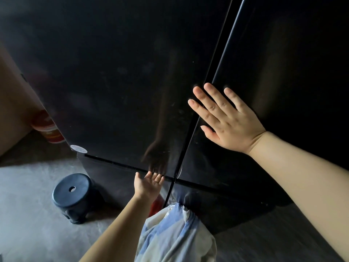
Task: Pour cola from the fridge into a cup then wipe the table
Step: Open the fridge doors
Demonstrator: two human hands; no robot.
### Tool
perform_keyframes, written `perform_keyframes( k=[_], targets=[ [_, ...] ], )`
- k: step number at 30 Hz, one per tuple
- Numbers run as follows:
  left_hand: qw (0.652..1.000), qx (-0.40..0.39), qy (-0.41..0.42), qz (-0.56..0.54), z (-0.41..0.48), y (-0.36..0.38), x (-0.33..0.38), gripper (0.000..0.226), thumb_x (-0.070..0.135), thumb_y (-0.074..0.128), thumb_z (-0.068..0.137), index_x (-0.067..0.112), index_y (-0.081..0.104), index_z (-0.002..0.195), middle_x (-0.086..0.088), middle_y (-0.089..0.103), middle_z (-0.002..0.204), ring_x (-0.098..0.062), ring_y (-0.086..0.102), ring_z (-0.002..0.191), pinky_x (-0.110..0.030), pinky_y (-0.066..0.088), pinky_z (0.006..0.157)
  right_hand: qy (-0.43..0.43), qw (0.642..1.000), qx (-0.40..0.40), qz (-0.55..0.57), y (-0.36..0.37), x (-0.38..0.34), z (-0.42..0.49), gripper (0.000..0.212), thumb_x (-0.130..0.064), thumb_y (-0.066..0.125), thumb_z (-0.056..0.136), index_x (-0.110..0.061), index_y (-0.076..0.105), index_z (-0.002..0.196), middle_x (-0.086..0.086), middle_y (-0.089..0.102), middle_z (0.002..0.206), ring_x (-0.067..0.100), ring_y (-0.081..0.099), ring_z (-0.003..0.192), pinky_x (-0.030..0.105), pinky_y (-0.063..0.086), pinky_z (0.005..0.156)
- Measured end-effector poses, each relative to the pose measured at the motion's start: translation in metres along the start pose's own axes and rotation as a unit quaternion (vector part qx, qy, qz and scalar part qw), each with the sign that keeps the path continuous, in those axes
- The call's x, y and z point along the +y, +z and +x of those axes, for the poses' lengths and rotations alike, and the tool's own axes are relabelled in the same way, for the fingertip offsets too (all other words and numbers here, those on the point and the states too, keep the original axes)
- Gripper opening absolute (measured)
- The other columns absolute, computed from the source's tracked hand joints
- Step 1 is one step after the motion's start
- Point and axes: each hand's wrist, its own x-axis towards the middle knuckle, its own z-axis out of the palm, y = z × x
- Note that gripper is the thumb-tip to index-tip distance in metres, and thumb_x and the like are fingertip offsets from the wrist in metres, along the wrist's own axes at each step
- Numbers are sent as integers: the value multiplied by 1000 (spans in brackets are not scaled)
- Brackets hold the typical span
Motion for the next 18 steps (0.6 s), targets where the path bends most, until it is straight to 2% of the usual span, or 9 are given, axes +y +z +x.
perform_keyframes(
  k=[11, 18],
  targets=[
    [1000, -8, 10, -6, -7, -1, -2, 70, 52, 19, 99, 5, 20, 150, -16, 16, 158, -31, 17, 145, -43, 15, 116, 6, 1000, -1, 12, -5, -2, 0, 64, -42, 30, 97, -13, 11, 151, 9, 6, 159, 27, 9, 146, 43, 8, 118],
    [1000, -10, 7, -2, -13, 0, 0, 70, 52, 17, 100, 4, 23, 149, -16, 19, 157, -32, 20, 144, -42, 17, 115, 13, 998, -37, 49, -13, -4, -1, 64, -39, 29, 98, -13, 5, 152, 10, 0, 160, 29, 1, 146, 45, 1, 118]
  ],
)
